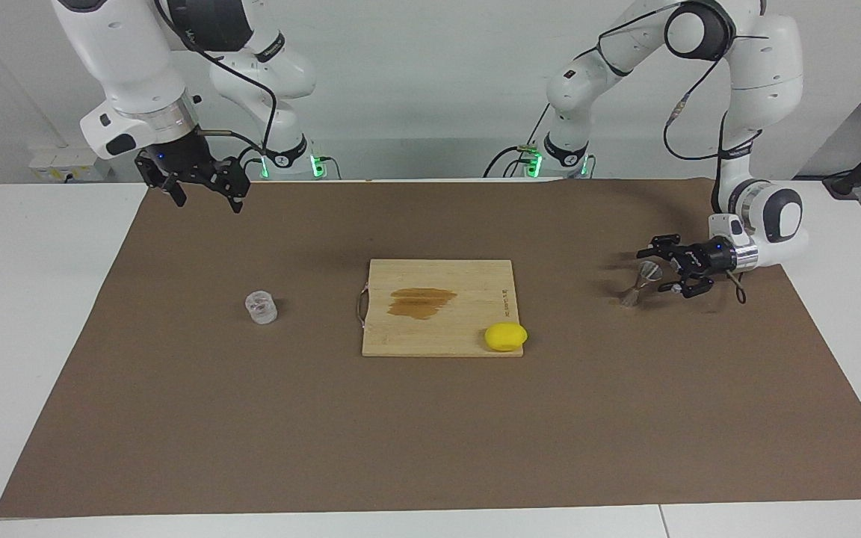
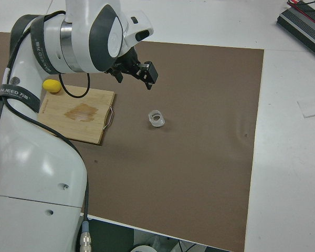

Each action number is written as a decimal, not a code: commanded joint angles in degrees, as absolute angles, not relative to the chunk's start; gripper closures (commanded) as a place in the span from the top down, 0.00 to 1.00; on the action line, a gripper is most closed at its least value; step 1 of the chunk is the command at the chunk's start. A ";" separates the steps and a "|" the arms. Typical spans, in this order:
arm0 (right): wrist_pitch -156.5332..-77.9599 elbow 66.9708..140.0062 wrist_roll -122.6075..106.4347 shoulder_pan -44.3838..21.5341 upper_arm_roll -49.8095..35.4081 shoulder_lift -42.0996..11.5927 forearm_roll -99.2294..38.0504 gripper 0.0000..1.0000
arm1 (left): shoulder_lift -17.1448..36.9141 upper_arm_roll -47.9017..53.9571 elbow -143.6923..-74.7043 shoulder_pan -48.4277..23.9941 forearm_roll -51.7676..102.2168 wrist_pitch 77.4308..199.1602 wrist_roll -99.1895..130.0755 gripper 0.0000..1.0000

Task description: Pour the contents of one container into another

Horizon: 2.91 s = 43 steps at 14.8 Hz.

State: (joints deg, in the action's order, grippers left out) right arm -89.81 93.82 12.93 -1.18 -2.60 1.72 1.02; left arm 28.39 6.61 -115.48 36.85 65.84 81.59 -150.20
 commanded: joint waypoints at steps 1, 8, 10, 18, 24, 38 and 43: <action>-89.03 93.52 13.18 -1.23 -2.29 1.85 0.00 1.00 | 28.39 7.12 -115.93 37.80 65.57 82.44 -151.44 1.00; -89.03 93.52 13.18 -1.23 -2.29 1.85 0.00 1.00 | 28.39 7.12 -116.02 37.00 65.92 81.83 -145.02 1.00; -89.03 93.52 13.18 -1.23 -2.29 1.85 0.00 1.00 | 28.39 7.12 -115.66 37.00 65.92 81.30 -144.41 1.00; -89.03 93.52 13.18 -1.23 -2.29 1.85 0.00 1.00 | 28.39 7.29 -115.40 35.95 66.00 78.75 -142.91 1.00; -89.03 93.52 13.18 -1.23 -2.29 1.85 0.00 1.00 | 28.39 7.29 -115.40 35.86 66.36 78.75 -142.91 0.93; -89.03 93.52 13.18 -1.14 -2.29 1.85 0.00 1.00 | 28.30 7.21 -115.23 36.21 67.68 78.40 -140.01 0.47; -89.03 93.52 13.18 -1.23 -2.29 1.85 0.00 1.00 | 28.39 7.29 -114.79 35.95 67.85 78.57 -137.03 0.28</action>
